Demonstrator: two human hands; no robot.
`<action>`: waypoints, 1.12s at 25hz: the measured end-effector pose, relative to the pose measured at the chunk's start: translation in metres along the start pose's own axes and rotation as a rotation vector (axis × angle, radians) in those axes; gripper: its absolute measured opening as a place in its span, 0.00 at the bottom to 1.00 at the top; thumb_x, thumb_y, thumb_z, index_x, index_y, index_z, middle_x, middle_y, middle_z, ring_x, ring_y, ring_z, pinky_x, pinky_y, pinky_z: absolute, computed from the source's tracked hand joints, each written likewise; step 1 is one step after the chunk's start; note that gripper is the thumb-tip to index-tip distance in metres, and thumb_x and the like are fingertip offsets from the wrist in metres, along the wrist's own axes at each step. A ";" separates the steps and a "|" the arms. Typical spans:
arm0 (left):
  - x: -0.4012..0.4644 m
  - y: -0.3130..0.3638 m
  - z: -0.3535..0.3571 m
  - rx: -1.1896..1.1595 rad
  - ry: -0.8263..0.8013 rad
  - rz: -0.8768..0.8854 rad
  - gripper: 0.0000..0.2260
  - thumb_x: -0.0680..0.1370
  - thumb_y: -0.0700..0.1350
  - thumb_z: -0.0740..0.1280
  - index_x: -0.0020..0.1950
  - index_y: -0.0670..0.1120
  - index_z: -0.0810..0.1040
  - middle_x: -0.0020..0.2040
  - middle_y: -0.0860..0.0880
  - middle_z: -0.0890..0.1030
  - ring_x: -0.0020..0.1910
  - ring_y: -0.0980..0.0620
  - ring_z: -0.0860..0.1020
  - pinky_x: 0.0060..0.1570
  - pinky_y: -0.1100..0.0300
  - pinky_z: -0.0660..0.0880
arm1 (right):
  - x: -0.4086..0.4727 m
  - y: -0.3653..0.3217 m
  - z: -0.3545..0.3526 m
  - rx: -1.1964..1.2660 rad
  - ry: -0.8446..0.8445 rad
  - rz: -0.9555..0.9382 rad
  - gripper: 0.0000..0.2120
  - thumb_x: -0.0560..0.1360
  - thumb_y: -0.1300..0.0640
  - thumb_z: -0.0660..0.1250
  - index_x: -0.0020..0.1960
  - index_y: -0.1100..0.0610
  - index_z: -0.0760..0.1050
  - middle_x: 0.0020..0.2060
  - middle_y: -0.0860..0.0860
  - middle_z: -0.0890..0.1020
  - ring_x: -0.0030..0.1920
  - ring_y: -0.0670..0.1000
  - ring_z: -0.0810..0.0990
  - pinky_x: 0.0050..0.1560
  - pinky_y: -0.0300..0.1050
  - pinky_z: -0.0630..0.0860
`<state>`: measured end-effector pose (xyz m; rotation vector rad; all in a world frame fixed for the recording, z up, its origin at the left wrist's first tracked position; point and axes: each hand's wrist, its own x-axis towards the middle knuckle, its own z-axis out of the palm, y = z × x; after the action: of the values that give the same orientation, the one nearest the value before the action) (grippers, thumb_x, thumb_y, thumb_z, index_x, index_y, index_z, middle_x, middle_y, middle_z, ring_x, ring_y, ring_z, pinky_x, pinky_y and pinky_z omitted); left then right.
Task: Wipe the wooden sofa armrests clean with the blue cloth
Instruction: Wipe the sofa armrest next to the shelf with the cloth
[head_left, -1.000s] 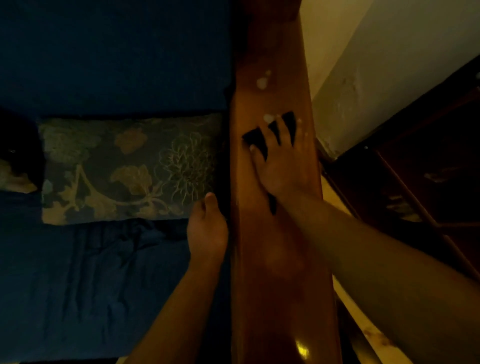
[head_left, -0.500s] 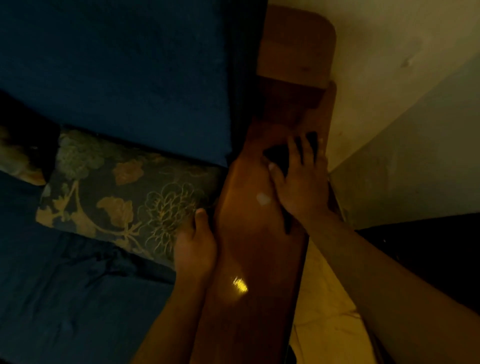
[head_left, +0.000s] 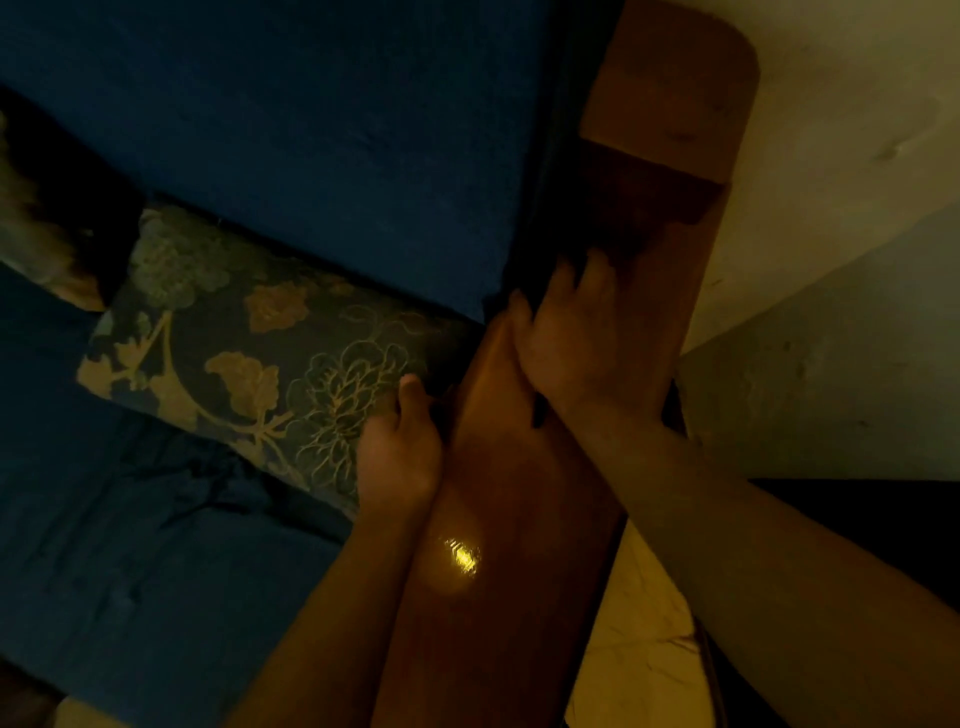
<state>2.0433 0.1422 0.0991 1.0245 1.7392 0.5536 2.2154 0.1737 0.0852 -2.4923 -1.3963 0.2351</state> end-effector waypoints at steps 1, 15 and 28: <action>-0.001 -0.005 -0.006 -0.003 0.014 -0.007 0.21 0.84 0.59 0.54 0.44 0.49 0.81 0.39 0.46 0.83 0.37 0.49 0.80 0.42 0.53 0.74 | -0.023 -0.007 0.006 0.019 -0.032 -0.070 0.32 0.83 0.39 0.56 0.78 0.60 0.62 0.78 0.62 0.62 0.76 0.61 0.64 0.74 0.54 0.64; -0.017 -0.037 -0.022 -0.027 0.093 -0.140 0.22 0.84 0.60 0.53 0.60 0.46 0.79 0.54 0.43 0.82 0.53 0.42 0.80 0.56 0.46 0.75 | -0.116 0.006 0.012 0.067 -0.363 -0.918 0.25 0.77 0.42 0.68 0.66 0.58 0.78 0.67 0.60 0.78 0.70 0.60 0.74 0.72 0.56 0.67; 0.002 0.006 0.044 0.177 0.138 0.125 0.19 0.86 0.55 0.54 0.38 0.53 0.73 0.35 0.53 0.76 0.34 0.57 0.74 0.33 0.60 0.64 | 0.151 0.144 -0.029 0.440 0.089 0.041 0.25 0.85 0.56 0.59 0.79 0.63 0.61 0.78 0.63 0.62 0.77 0.59 0.64 0.76 0.48 0.62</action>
<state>2.0857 0.1427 0.0857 1.2515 1.8797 0.5681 2.4183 0.2267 0.0666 -2.1405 -1.1155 0.3880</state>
